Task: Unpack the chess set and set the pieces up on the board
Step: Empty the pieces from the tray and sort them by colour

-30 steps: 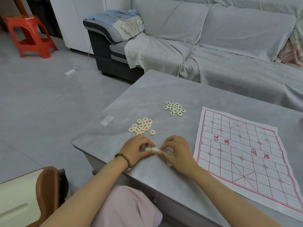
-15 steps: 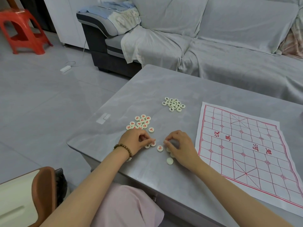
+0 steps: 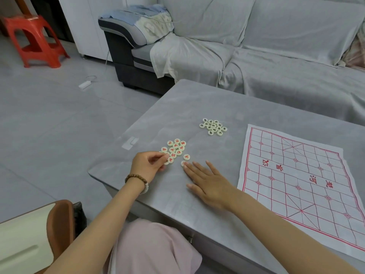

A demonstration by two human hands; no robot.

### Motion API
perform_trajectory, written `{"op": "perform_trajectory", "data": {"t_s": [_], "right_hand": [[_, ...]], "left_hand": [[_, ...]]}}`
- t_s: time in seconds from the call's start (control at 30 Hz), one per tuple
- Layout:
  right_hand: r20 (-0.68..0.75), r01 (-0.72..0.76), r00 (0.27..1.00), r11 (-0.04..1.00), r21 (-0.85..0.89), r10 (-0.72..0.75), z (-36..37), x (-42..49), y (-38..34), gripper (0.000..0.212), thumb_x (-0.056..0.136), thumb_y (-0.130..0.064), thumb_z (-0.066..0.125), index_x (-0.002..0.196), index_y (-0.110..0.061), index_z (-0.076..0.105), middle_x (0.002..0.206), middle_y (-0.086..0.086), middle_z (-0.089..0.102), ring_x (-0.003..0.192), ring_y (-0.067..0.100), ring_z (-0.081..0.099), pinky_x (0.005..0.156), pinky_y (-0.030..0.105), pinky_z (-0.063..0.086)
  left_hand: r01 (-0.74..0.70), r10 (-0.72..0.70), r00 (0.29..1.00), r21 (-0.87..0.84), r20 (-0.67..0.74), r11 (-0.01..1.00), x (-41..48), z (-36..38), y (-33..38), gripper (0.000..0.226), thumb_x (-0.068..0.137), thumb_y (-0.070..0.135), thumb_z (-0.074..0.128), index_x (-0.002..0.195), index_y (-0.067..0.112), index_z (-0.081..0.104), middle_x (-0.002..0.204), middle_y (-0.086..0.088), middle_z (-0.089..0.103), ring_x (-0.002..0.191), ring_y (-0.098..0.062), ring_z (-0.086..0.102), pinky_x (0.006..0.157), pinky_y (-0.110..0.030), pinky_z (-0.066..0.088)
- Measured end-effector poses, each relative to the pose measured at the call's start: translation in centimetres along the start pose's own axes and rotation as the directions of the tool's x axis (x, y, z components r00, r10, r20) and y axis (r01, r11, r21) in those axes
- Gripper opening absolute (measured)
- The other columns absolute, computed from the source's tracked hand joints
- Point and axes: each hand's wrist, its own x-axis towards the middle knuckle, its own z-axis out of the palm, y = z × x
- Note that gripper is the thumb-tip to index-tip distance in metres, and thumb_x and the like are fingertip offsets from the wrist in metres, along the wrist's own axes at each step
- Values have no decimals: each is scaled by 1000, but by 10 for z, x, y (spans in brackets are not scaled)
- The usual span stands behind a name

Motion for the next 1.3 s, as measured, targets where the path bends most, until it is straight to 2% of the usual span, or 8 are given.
{"op": "perform_trajectory", "data": {"t_s": [0.17, 0.47, 0.77, 0.93, 1.0, 1.1, 1.17, 1.3], "right_hand": [[-12, -68, 998, 997, -28, 68, -2, 39, 4, 58, 100, -44, 12, 149, -22, -9, 157, -8, -12, 141, 4, -17, 109, 28, -23], [-193, 9, 981, 1000, -14, -12, -17, -1, 14, 73, 85, -67, 9, 145, -30, 29, 154, -15, 21, 144, 3, -1, 112, 29, -22], [-112, -35, 993, 999, -25, 32, 2, 4, 17, 75, 79, -61, -14, 148, -34, -3, 150, -21, -12, 137, 6, -28, 108, 29, -28], [-141, -59, 987, 990, 127, 77, -9, 43, 27, 49, 101, -36, 24, 149, -27, 15, 157, -13, 9, 144, 10, -8, 114, 33, -15], [-301, -31, 938, 906, 422, 172, -18, 44, 24, 41, 101, -27, 33, 141, -23, 37, 148, -8, 35, 141, 8, 15, 116, 30, 2], [-314, 89, 860, 487, 869, 402, -35, 37, 14, 24, 98, -23, 45, 115, -18, 61, 109, -6, 64, 104, 1, 57, 92, 16, 40], [-279, 120, 830, 334, 935, 483, -42, 34, 17, 18, 93, -24, 55, 104, -15, 67, 94, -6, 69, 87, 5, 65, 77, 16, 48], [-227, 100, 791, 246, 964, 568, -43, 31, 39, 6, 84, -19, 68, 88, -20, 73, 82, -5, 72, 77, 7, 67, 70, 17, 54]], "left_hand": [[87, -91, 996, -203, -11, 975, 1, -6, 7, 18, 83, 10, 66, 100, 3, 68, 84, -5, 71, 63, -7, 67, 61, -14, 54], [111, -120, 993, -251, -21, 962, 3, -6, 9, 14, 83, 8, 65, 97, 9, 68, 85, -5, 71, 70, -13, 68, 66, -18, 56], [184, -195, 981, -370, 9, 911, 2, 10, 18, 13, 81, 9, 68, 94, 9, 68, 83, -6, 71, 65, -9, 69, 60, -15, 54], [201, -228, 974, -436, -10, 877, 4, 20, 24, 13, 81, 11, 69, 94, 7, 68, 83, -7, 71, 62, -10, 67, 61, -20, 57], [200, -228, 974, -451, -9, 870, 6, 28, 29, 7, 82, 12, 69, 89, 11, 68, 80, -4, 71, 59, -8, 66, 63, -20, 57], [186, -204, 979, -442, 5, 878, 7, 46, 38, 5, 83, 15, 68, 87, 15, 68, 73, 2, 69, 54, -2, 61, 54, -15, 51], [187, -188, 981, -427, 40, 884, 8, 62, 42, 5, 83, 17, 68, 88, 17, 68, 73, 5, 68, 54, -1, 61, 53, -14, 49], [198, -185, 980, -446, 74, 873, 9, 89, 47, 2, 82, 20, 69, 85, 20, 69, 72, 7, 70, 57, -3, 65, 55, -15, 52]]}}
